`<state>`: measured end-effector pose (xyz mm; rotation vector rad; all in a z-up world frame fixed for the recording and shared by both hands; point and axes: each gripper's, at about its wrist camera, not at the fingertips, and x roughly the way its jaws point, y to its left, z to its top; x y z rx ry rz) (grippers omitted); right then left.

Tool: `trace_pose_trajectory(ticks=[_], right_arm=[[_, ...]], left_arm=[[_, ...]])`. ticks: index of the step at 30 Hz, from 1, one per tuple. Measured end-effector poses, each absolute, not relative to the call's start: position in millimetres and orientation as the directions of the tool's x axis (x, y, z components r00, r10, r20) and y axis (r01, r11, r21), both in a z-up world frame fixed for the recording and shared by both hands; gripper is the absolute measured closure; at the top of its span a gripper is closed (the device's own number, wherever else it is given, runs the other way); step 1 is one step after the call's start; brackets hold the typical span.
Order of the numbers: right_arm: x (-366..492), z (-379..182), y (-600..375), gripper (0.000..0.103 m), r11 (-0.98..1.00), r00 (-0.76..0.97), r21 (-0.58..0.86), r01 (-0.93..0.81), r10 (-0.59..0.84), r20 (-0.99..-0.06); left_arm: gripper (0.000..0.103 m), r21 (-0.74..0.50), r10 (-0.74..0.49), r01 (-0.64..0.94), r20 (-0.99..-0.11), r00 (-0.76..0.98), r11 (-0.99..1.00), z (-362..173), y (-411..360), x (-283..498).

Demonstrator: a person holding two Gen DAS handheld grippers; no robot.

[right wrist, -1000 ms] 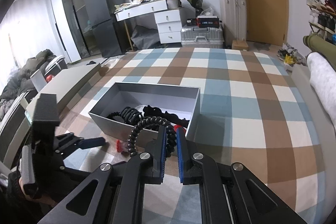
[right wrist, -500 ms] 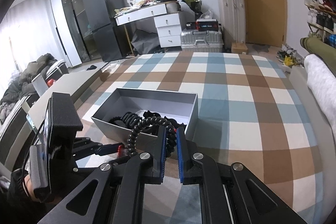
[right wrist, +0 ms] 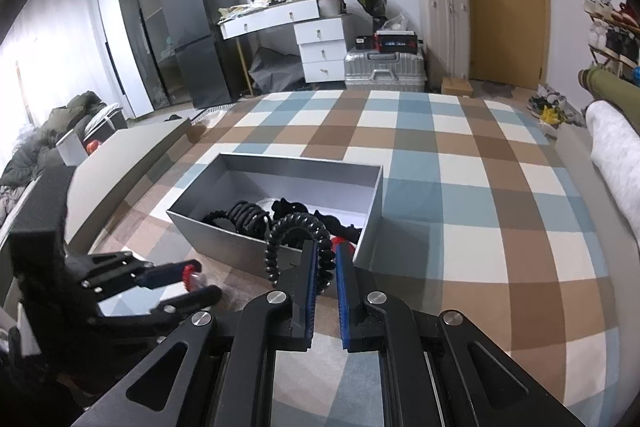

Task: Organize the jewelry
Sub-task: 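Grasp the red ring with the left gripper while the right gripper holds the hair tie, then carry the hair tie and red ring into the grey box and open both grippers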

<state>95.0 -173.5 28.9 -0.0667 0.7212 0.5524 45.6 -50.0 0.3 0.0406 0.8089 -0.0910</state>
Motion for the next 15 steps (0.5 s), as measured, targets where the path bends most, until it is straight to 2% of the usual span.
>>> trace_pose_trajectory(ticks=[15], right_arm=[[91, 30, -171, 0.095, 0.843, 0.617, 0.137, -0.52, 0.481, -0.623]], left_arm=[[0.079, -0.019, -0.08, 0.088, -0.643, 0.762, 0.996, 24, -40, 41]])
